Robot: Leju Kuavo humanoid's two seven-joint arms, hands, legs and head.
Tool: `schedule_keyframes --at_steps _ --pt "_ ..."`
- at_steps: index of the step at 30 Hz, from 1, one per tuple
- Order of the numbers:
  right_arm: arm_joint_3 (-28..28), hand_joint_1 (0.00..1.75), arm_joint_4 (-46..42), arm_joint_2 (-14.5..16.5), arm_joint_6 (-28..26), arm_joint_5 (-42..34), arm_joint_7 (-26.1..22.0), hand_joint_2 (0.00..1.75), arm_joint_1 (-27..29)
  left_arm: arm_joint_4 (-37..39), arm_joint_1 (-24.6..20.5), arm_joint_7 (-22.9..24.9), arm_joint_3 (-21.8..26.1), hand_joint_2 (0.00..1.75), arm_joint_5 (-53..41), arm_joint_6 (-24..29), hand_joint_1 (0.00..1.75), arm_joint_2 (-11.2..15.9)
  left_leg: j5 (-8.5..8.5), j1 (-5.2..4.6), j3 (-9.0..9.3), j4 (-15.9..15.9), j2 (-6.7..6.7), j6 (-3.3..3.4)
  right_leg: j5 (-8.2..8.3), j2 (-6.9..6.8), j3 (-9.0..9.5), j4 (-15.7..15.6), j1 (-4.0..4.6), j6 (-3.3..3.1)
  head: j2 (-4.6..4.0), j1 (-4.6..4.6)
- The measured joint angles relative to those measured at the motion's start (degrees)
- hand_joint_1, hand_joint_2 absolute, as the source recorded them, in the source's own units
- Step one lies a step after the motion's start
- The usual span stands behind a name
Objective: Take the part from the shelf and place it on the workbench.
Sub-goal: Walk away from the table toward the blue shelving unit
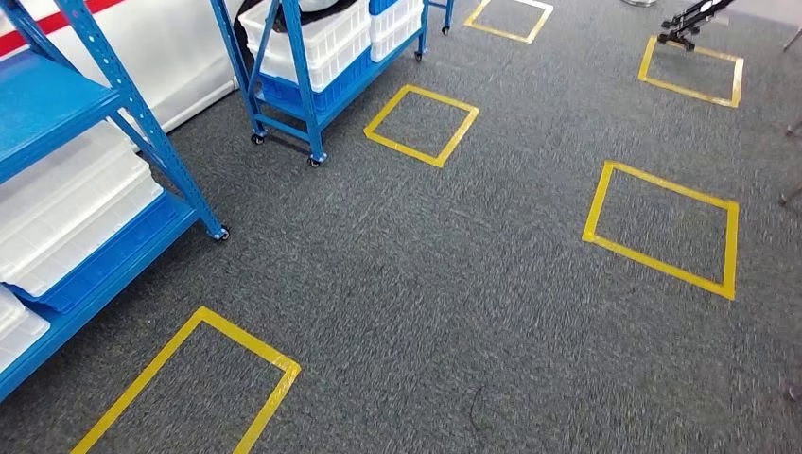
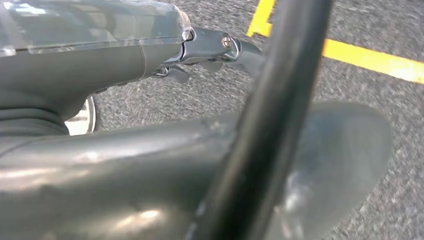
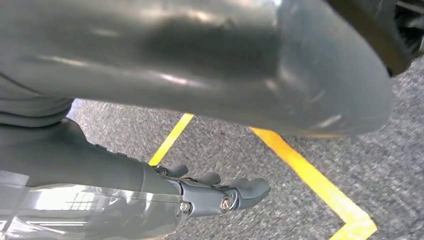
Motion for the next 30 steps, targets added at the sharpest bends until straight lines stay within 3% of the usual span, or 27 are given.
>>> schedule_keyframes --at_steps 2,3,4,5,7,8,9,11,13,15,17,19,20,22,24,25,26,28,30 --pt "0.0 0.00 0.0 0.0 0.1 0.0 0.0 0.00 0.2 0.0 -0.2 0.0 0.0 0.00 0.0 0.0 0.00 0.0 0.30 -0.01 -0.32 0.0 -1.07 0.45 -3.83 2.66 -3.21 6.7 -0.14 0.24 0.00 0.00" --pt "0.0 0.00 0.0 0.0 0.2 0.0 0.0 0.00 0.3 0.0 -0.3 0.0 0.0 0.00 0.0 0.0 0.00 0.0 0.39 -0.08 -0.50 0.0 -1.72 0.54 -5.24 3.15 -4.97 10.3 -0.15 0.25 0.00 0.01" --pt "0.0 0.00 0.0 0.0 0.2 0.1 0.1 0.00 0.4 0.0 -0.3 0.0 0.1 0.00 0.0 0.0 0.00 0.1 0.45 -0.14 -0.61 0.0 -2.42 0.58 -5.59 3.34 -6.07 12.4 -0.16 0.19 0.00 0.01" --pt "0.0 0.00 0.0 0.0 0.2 0.1 0.1 0.00 0.4 0.0 -0.2 0.0 0.1 0.00 0.0 0.0 0.00 0.1 0.49 -0.19 -0.65 0.0 -3.14 0.57 -4.78 3.49 -6.23 12.5 -0.15 0.07 0.00 0.00" --pt "0.0 0.00 0.0 0.0 0.2 0.1 0.1 0.00 0.5 0.0 -0.2 0.1 0.2 0.00 0.0 0.0 0.00 0.1 0.57 -0.20 -0.59 0.1 -4.65 0.46 -0.60 4.54 -3.59 6.6 -0.14 -0.43 0.00 0.01" --pt "0.0 0.00 0.0 0.0 0.2 0.1 0.1 0.00 0.6 0.0 -0.2 0.1 0.2 0.00 0.0 0.0 0.00 0.1 0.64 -0.22 -0.63 0.1 -5.33 0.31 1.12 5.94 -1.88 2.8 -0.13 -0.72 0.00 0.00" --pt "0.0 0.00 0.0 0.0 0.2 0.1 0.1 0.00 0.6 0.0 -0.2 0.1 0.2 0.00 0.0 0.0 0.00 0.0 0.74 -0.21 -0.72 0.2 -5.99 0.07 2.34 7.04 -0.60 -0.2 -0.09 -0.95 0.00 0.01" --pt "0.0 0.00 0.0 0.0 0.1 0.1 0.1 0.00 0.5 0.0 -0.2 0.1 0.2 0.00 0.0 0.0 0.00 0.0 1.02 -0.07 -1.08 0.1 -7.05 -0.65 2.72 7.99 0.16 -2.3 0.11 -1.20 0.00 0.00" --pt "0.0 0.00 0.0 0.0 0.2 0.1 0.1 0.00 0.2 0.0 -0.1 0.1 0.3 0.00 0.0 0.0 0.00 0.0 1.26 0.04 -1.40 -0.2 -7.44 -1.41 3.19 6.65 0.30 -2.9 0.11 -1.69 0.00 -0.01" --pt "0.0 0.00 0.0 0.1 0.2 0.1 0.1 0.00 0.3 0.0 0.0 0.1 0.3 0.00 0.0 -0.1 0.00 0.0 -0.24 -0.13 -2.39 1.7 -4.77 -1.82 3.69 5.16 0.59 -3.8 -0.03 -2.48 0.00 -0.01" --pt "0.0 0.00 0.0 0.1 0.3 0.1 0.2 0.00 0.6 0.0 -0.1 0.1 0.3 0.00 -0.1 -0.1 0.00 0.0 -3.99 -0.20 -5.09 8.0 -1.79 -2.03 3.81 3.48 0.65 -4.1 0.17 -2.96 0.00 -0.01" --pt "0.0 0.00 0.0 0.1 0.5 0.2 0.4 0.00 0.8 0.0 -0.2 0.2 0.3 0.00 -0.2 -0.2 0.00 0.1 -6.67 -0.15 -7.69 14.3 -1.25 -2.30 3.72 1.75 0.49 -4.0 0.44 -3.11 0.00 -0.01" --pt "0.0 0.00 0.0 0.1 0.6 0.2 0.4 0.00 0.8 0.0 -0.1 0.2 0.3 0.00 -0.2 -0.2 0.00 0.1 -6.57 -0.15 -7.73 15.1 -1.13 -2.38 3.68 0.93 0.42 -3.9 0.53 -3.14 0.00 -0.01" --pt "0.0 0.00 0.0 0.1 0.8 0.3 0.5 0.00 0.7 0.0 0.1 0.3 0.3 0.00 -0.4 -0.3 0.00 0.1 -3.76 -0.19 -4.41 10.0 -0.27 -2.30 3.53 -0.52 0.41 -3.7 0.63 -3.05 0.00 -0.01" --pt "0.0 0.00 0.0 0.1 0.9 0.3 0.5 0.00 0.7 0.0 -0.1 0.3 0.3 0.00 -0.5 -0.3 0.00 0.1 -1.39 -0.50 -0.19 2.5 2.03 -1.72 3.23 -1.81 0.50 -3.3 0.88 -2.70 0.00 -0.01" --pt "0.0 0.00 0.0 0.1 0.9 0.3 0.5 0.00 0.7 0.0 -0.2 0.3 0.3 0.00 -0.6 -0.3 0.00 0.2 -0.97 -0.69 0.87 0.4 2.80 -1.32 3.10 -2.35 0.55 -3.1 0.99 -2.46 0.00 -0.01" --pt "0.0 0.00 0.0 0.1 0.9 0.4 0.6 0.00 0.6 0.0 -0.2 0.2 0.3 0.00 -0.6 -0.3 0.00 0.2 -1.00 -0.87 1.10 -0.3 3.00 -0.94 3.00 -2.84 0.61 -3.1 1.06 -2.22 0.00 0.00" --pt "0.0 0.00 0.0 0.1 0.9 0.6 0.6 0.00 0.3 0.0 0.0 0.2 0.3 0.00 -0.6 -0.3 0.00 0.2 -0.62 -0.79 1.05 -0.5 1.87 -0.27 2.88 -3.62 0.76 -3.0 1.06 -1.71 0.00 -0.01" --pt "0.0 0.00 0.0 0.1 0.9 0.7 0.6 0.00 0.1 0.0 0.1 0.3 0.3 0.00 -0.6 -0.3 0.00 0.2 -0.01 -0.45 1.18 -1.1 0.80 0.40 1.43 -1.56 0.24 -1.3 0.85 -1.00 0.00 0.01"
